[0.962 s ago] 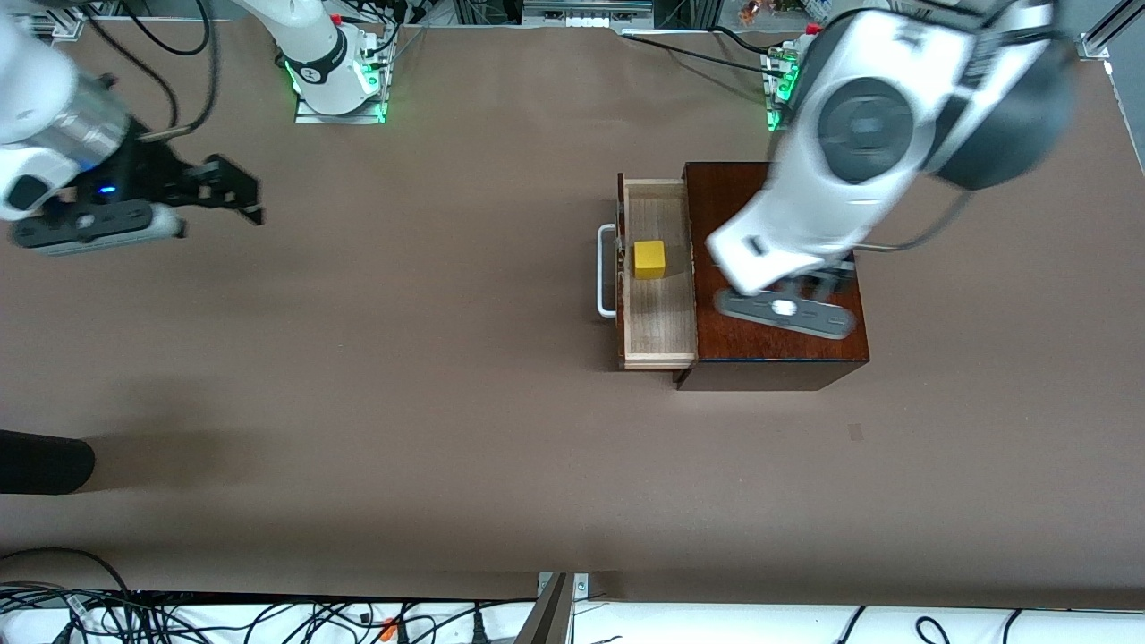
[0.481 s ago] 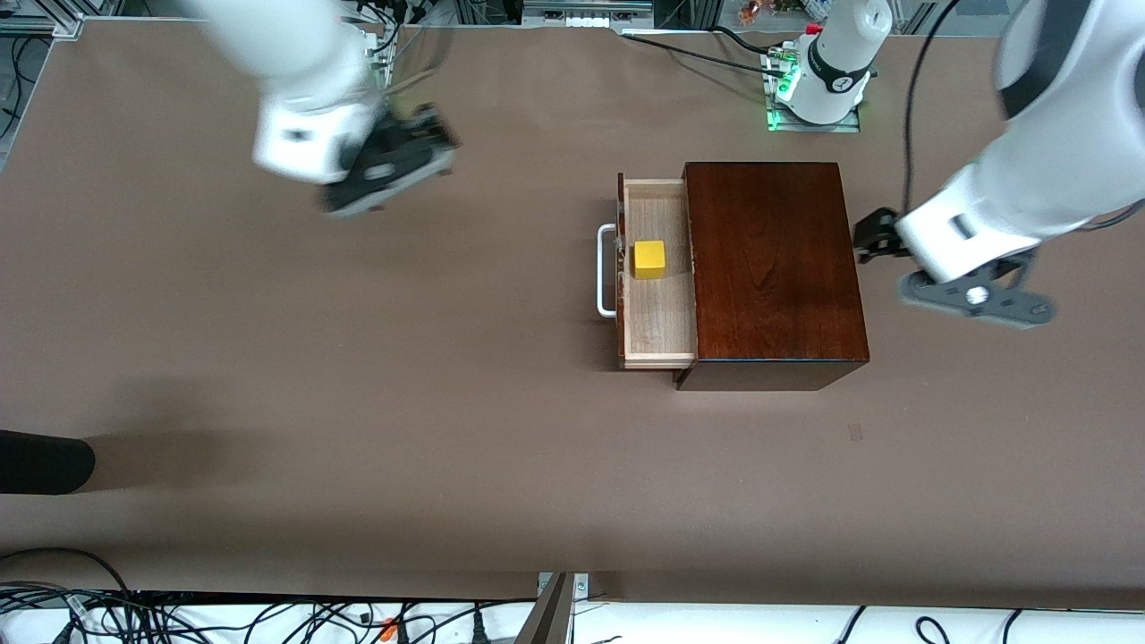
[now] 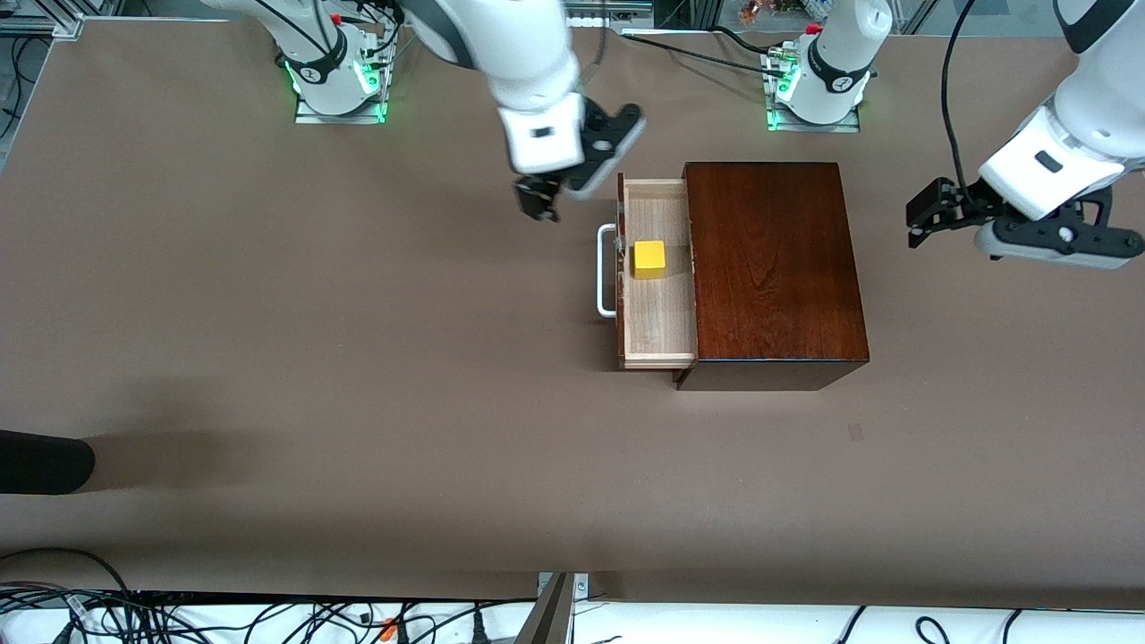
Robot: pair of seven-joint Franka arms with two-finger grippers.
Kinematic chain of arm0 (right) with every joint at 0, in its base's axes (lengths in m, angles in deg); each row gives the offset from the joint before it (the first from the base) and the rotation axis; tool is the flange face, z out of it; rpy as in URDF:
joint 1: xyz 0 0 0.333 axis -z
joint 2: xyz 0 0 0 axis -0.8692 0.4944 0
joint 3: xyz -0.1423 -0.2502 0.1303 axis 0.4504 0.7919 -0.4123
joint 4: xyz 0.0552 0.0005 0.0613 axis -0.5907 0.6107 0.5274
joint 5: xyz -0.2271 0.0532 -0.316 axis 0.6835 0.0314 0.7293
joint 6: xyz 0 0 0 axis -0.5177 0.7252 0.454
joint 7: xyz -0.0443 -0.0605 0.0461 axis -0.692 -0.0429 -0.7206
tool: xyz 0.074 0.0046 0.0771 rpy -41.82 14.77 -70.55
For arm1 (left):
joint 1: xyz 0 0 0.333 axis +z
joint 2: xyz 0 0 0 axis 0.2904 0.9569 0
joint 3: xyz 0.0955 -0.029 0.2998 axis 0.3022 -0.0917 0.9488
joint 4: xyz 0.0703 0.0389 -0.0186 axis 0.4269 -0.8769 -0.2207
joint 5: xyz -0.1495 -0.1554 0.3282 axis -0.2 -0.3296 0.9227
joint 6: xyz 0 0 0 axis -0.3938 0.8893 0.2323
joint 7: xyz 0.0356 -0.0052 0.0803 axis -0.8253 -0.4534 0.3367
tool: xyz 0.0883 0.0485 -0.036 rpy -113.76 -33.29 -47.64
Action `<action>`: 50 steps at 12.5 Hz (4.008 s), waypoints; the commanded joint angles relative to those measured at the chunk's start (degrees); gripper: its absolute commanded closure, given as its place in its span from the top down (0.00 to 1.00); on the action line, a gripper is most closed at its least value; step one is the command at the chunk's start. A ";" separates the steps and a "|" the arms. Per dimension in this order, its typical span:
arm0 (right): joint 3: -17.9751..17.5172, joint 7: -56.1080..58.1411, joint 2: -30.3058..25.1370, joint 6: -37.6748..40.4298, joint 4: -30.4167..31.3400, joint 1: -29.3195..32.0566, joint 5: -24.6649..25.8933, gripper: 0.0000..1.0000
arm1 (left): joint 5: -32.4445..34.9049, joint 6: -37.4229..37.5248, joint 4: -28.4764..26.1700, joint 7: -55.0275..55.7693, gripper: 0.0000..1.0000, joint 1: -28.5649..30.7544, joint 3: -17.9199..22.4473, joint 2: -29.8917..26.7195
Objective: Open drawer, take yellow block, close drawer
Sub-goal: 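Release the handle and raise the left gripper while the right gripper approaches, then lower the right gripper into the drawer and grasp the yellow cube, then lift the cube out with the right gripper while the left gripper reaches the drawer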
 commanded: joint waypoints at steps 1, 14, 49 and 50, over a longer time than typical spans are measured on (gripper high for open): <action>0.76 5.01 10.06 1.03 -12.24 -4.79 5.20 1.00 | -1.10 -1.49 -3.51 -0.03 1.00 4.66 -3.01 -2.88; 1.20 19.27 23.80 -8.20 -15.16 -6.39 8.56 1.00 | 0.92 1.77 0.36 2.35 1.00 4.67 -3.47 -1.39; 7.35 10.39 1.33 21.71 -9.26 33.14 -5.41 0.07 | -1.28 1.59 0.98 3.40 1.00 2.92 -10.92 6.76; 7.35 10.05 -2.70 17.07 0.04 34.64 -5.24 0.07 | -2.15 1.24 1.07 3.92 1.00 2.92 -13.38 8.87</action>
